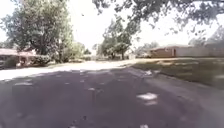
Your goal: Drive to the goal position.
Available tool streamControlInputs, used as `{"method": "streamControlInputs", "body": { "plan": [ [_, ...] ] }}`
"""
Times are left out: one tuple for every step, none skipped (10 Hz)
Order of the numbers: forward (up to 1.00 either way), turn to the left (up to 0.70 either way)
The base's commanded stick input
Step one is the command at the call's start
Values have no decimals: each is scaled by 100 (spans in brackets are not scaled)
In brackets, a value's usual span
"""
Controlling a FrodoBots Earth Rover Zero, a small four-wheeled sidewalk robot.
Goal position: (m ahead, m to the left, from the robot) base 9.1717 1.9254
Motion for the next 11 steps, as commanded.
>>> {"method": "streamControlInputs", "body": {
  "plan": [
    [70, 0],
    [70, 0],
    [70, 0],
    [70, 0],
    [70, 0],
    [70, 0],
    [70, 0],
    [70, 0],
    [70, 0],
    [70, 0],
    [70, 0]
  ]
}}
